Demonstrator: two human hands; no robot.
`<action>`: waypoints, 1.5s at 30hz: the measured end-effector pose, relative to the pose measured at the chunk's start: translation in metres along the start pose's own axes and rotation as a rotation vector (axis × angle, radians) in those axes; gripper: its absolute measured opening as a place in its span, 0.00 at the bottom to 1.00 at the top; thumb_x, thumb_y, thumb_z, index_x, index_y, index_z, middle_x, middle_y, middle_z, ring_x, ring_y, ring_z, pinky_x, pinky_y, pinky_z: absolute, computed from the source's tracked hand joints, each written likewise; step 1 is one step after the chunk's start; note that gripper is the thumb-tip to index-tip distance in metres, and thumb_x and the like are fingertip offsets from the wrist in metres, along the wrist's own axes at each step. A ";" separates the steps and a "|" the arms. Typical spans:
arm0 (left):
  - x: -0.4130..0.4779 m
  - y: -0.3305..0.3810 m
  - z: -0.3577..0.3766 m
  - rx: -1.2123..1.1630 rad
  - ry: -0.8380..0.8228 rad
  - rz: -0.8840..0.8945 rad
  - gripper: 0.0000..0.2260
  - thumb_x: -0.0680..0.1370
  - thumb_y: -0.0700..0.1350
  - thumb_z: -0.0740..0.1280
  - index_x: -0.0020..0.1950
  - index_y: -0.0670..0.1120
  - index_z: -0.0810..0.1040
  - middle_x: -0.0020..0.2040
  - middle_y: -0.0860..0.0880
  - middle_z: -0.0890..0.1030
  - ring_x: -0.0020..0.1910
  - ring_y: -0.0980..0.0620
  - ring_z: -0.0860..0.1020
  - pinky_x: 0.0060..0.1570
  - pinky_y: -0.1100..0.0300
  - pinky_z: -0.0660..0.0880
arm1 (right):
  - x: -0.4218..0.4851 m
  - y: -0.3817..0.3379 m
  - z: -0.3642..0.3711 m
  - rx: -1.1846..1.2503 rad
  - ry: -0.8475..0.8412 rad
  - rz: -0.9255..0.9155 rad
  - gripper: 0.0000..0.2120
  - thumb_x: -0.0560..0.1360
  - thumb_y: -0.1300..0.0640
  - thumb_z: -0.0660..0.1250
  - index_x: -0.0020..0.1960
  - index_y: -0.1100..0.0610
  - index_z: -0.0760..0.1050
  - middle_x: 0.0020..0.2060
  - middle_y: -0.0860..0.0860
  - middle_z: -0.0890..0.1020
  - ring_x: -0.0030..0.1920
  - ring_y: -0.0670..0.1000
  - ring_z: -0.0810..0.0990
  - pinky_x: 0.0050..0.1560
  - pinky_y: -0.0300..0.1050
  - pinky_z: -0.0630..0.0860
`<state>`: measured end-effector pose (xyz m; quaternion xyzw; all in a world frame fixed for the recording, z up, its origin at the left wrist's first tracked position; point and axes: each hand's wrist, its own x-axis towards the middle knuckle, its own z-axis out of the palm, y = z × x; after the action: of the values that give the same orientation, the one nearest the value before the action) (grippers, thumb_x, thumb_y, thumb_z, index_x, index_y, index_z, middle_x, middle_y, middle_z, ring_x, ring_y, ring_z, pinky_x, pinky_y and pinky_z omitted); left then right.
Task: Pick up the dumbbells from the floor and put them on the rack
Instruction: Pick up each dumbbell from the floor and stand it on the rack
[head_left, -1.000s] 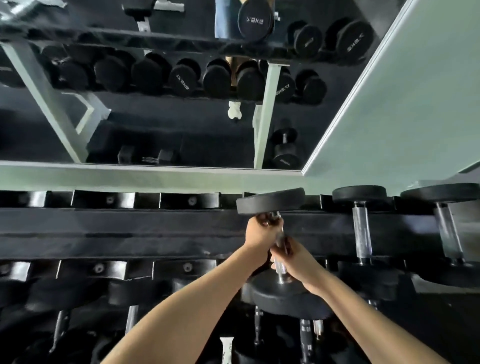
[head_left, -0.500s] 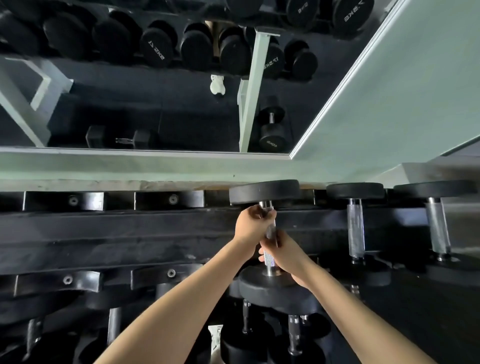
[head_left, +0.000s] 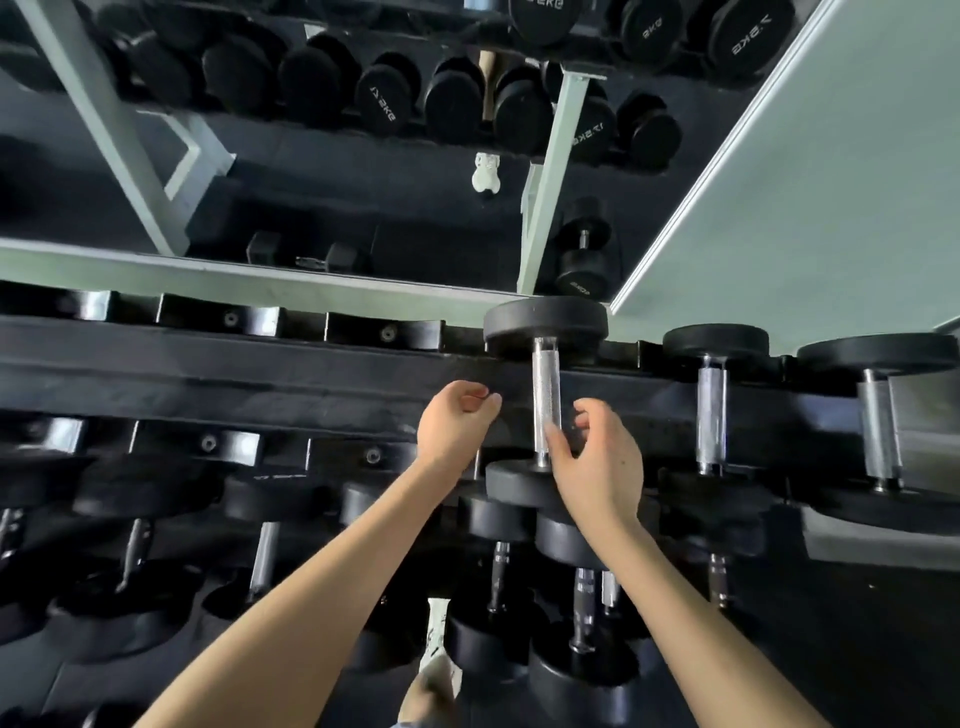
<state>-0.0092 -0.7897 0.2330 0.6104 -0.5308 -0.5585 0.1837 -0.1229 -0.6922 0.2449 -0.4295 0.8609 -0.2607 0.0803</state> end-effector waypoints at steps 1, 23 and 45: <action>-0.012 -0.006 -0.006 -0.011 0.019 0.006 0.11 0.72 0.52 0.69 0.51 0.48 0.79 0.49 0.48 0.84 0.50 0.47 0.82 0.55 0.46 0.79 | -0.011 -0.002 -0.004 0.010 0.014 -0.045 0.17 0.72 0.53 0.71 0.56 0.62 0.75 0.44 0.56 0.81 0.44 0.58 0.81 0.45 0.51 0.76; -0.428 -0.353 -0.074 -0.302 0.602 -0.506 0.09 0.80 0.48 0.58 0.53 0.47 0.76 0.38 0.47 0.82 0.32 0.51 0.77 0.32 0.61 0.71 | -0.448 0.057 0.039 -0.392 -1.188 -0.752 0.19 0.79 0.46 0.59 0.65 0.55 0.67 0.61 0.54 0.75 0.61 0.58 0.76 0.56 0.50 0.72; -0.363 -0.841 -0.039 -0.340 0.454 -0.828 0.11 0.79 0.53 0.57 0.50 0.49 0.75 0.36 0.51 0.83 0.34 0.51 0.80 0.42 0.55 0.75 | -0.640 0.170 0.427 -0.628 -1.270 -0.611 0.21 0.79 0.45 0.60 0.66 0.56 0.68 0.59 0.53 0.78 0.57 0.57 0.79 0.48 0.48 0.74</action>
<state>0.4654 -0.1841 -0.2657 0.8374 -0.0919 -0.5162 0.1545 0.3084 -0.2705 -0.2615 -0.7180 0.5265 0.2818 0.3575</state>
